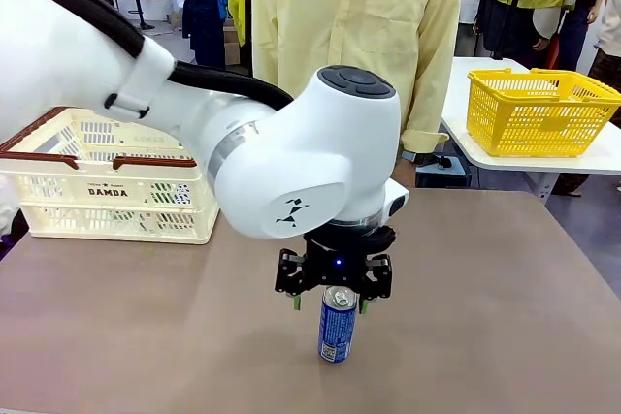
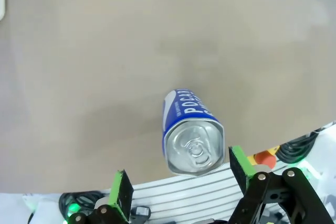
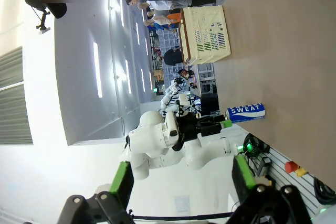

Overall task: Place the drinks into the Shopping basket.
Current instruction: Pick up one drink and place it into the Shopping basket.

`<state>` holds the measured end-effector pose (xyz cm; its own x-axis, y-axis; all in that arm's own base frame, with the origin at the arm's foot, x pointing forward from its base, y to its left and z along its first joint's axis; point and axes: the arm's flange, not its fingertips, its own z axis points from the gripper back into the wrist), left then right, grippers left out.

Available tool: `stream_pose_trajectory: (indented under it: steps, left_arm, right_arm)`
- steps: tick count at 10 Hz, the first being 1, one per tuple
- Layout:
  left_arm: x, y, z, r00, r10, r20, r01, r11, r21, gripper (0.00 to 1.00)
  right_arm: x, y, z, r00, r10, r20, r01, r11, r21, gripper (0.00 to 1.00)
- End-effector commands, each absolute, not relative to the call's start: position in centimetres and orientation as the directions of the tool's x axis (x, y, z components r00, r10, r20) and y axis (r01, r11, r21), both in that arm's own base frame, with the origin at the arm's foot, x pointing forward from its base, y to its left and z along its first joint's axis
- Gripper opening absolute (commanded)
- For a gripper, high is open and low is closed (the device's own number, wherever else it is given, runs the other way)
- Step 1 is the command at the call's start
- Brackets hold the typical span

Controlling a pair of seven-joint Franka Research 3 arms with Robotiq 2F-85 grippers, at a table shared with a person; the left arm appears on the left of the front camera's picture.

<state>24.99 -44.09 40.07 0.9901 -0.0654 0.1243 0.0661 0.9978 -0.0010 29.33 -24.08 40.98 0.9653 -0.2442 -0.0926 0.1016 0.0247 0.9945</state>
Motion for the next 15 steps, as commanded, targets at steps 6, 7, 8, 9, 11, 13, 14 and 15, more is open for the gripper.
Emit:
stream_pose_trajectory:
  steps: [6,7,8,9,11,13,14,15]
  left_arm:
    - [27.3,-45.9,38.0,0.995,-0.051,0.083,0.050,0.999,0.011,1.00]
    - [27.4,-45.8,38.0,0.995,-0.057,0.078,0.056,0.998,0.007,1.00]
    - [27.4,-45.7,38.0,0.996,-0.050,0.077,0.050,0.999,0.011,1.00]
    - [27.5,-45.6,37.9,0.995,-0.055,0.080,0.055,0.998,0.005,0.77]
    - [27.6,-45.7,37.8,0.995,-0.065,0.081,0.063,0.998,0.023,0.00]
    - [27.7,-45.7,37.6,0.995,-0.067,0.075,0.066,0.998,0.016,0.00]
    - [27.8,-45.8,37.5,0.995,-0.067,0.071,0.066,0.998,0.015,0.00]
    - [27.9,-45.9,37.5,0.995,-0.066,0.073,0.065,0.998,0.017,0.00]
  right_arm:
    - [29.2,-24.0,41.4,0.964,-0.244,-0.105,0.112,0.017,0.994,1.00]
    - [29.2,-24.0,41.4,0.964,-0.244,-0.105,0.112,0.017,0.994,1.00]
    - [29.2,-24.0,41.4,0.964,-0.244,-0.105,0.112,0.017,0.994,1.00]
    - [29.2,-24.0,41.4,0.964,-0.244,-0.105,0.112,0.017,0.994,1.00]
    - [29.2,-24.0,41.4,0.964,-0.244,-0.105,0.112,0.017,0.994,1.00]
    - [29.2,-24.0,41.4,0.964,-0.244,-0.105,0.112,0.017,0.994,1.00]
    - [29.2,-24.0,41.4,0.964,-0.244,-0.105,0.112,0.017,0.994,1.00]
    - [29.2,-24.0,41.4,0.964,-0.244,-0.105,0.112,0.017,0.994,1.00]
